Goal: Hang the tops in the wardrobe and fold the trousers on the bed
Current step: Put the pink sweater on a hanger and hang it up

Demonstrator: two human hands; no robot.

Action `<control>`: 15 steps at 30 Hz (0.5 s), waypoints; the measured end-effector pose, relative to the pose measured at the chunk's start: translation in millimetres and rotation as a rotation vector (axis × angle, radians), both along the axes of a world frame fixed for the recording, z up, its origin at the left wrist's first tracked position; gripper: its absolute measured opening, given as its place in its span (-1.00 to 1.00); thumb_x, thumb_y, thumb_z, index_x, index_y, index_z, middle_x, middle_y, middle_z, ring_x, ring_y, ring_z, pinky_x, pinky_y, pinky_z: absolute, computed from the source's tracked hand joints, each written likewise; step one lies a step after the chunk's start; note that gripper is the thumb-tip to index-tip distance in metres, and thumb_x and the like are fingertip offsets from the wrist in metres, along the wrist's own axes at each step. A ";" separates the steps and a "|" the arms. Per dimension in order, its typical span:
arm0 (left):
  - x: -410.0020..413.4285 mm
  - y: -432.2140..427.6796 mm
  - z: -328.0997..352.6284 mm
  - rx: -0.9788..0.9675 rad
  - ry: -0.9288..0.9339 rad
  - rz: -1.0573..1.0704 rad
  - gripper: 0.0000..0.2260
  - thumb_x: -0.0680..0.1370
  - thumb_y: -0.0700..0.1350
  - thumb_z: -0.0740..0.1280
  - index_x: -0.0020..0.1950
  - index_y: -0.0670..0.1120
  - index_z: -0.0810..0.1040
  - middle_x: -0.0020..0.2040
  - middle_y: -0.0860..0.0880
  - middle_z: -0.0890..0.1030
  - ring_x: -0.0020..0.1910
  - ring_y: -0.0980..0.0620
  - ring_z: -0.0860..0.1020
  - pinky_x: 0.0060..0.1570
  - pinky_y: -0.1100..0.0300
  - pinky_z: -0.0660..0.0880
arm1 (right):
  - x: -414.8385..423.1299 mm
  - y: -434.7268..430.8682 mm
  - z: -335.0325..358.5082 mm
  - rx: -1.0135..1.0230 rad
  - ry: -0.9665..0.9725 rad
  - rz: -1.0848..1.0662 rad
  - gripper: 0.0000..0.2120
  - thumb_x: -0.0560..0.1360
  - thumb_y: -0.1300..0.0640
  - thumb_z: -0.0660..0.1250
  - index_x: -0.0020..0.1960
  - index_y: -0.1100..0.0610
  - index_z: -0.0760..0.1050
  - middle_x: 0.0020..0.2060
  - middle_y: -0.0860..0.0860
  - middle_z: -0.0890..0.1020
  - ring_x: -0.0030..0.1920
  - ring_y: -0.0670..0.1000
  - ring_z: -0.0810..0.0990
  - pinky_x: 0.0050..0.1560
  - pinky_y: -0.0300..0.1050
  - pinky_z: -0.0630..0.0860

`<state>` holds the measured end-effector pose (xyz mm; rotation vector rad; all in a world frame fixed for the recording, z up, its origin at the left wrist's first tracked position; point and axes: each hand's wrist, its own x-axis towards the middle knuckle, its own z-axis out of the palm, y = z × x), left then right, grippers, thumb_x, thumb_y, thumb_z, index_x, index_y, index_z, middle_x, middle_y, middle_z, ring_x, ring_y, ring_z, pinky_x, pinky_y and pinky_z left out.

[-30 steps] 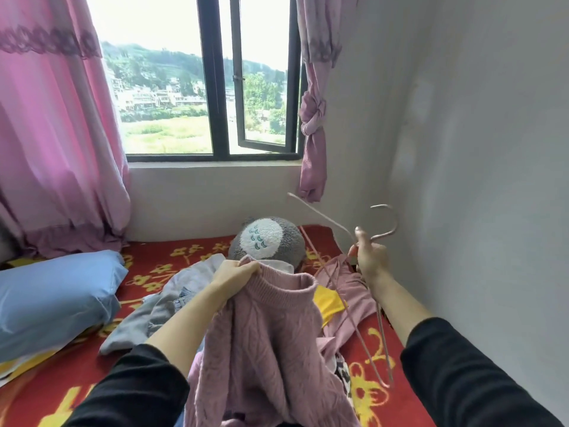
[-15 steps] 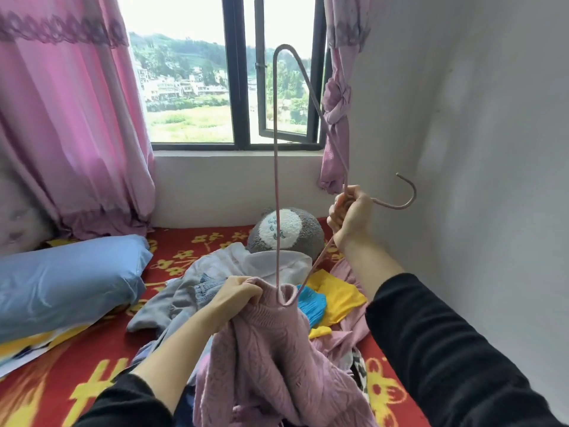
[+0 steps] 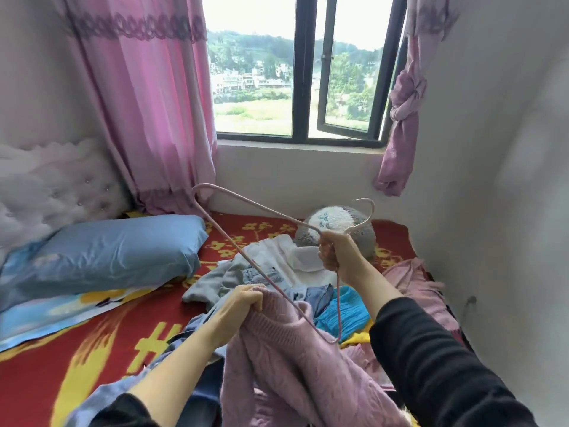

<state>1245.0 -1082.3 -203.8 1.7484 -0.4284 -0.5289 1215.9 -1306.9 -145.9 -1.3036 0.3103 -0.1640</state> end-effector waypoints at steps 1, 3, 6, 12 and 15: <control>5.7 3.7 -5.3 0.034 -0.017 0.002 -0.86 0.05 -0.10 0.26 -0.46 -0.13 0.41 -0.36 -0.09 0.39 -0.28 -0.04 0.29 -0.28 0.08 0.18 | 2.0 4.3 2.2 0.018 -0.005 0.016 -0.54 0.44 0.26 0.11 -0.62 0.01 0.25 -0.66 -0.10 0.20 -0.64 -0.12 0.09 -0.60 -0.32 -0.04; 9.7 9.8 -7.7 0.135 -0.052 -0.008 -0.83 0.03 -0.04 0.24 -0.48 -0.11 0.42 -0.36 -0.09 0.42 -0.29 -0.01 0.32 -0.26 0.09 0.21 | 7.0 10.7 16.1 0.097 -0.042 0.037 -0.54 0.44 0.26 0.09 -0.61 -0.01 0.20 -0.67 -0.11 0.19 -0.63 -0.12 0.08 -0.57 -0.28 -0.08; 2.0 17.5 -4.0 0.242 -0.032 0.066 -0.95 0.08 -0.16 0.21 -0.58 -0.05 0.35 -0.51 0.04 0.33 -0.47 0.10 0.26 -0.46 0.24 0.16 | 16.1 17.2 41.6 0.218 -0.111 0.052 -0.55 0.43 0.23 0.10 -0.63 0.01 0.20 -0.69 -0.09 0.17 -0.64 -0.09 0.07 -0.53 -0.27 -0.10; 0.3 31.6 -28.3 0.252 -0.003 0.013 -0.74 0.04 -0.13 0.23 -0.33 -0.18 0.51 -0.41 -0.06 0.32 -0.42 0.04 0.22 -0.45 0.21 0.10 | 22.0 39.4 38.1 0.288 -0.136 0.101 -0.63 0.32 0.22 0.16 -0.62 0.06 0.16 -0.69 -0.06 0.14 -0.65 -0.07 0.05 -0.51 -0.31 -0.09; -2.4 35.7 -27.6 0.175 0.026 0.000 -0.77 0.08 -0.19 0.21 -0.32 -0.21 0.48 -0.41 -0.08 0.31 -0.43 0.05 0.21 -0.46 0.22 0.10 | 22.8 52.1 18.4 0.309 -0.099 0.155 -0.61 0.35 0.22 0.12 -0.62 0.05 0.15 -0.70 -0.07 0.14 -0.66 -0.08 0.06 -0.51 -0.31 -0.10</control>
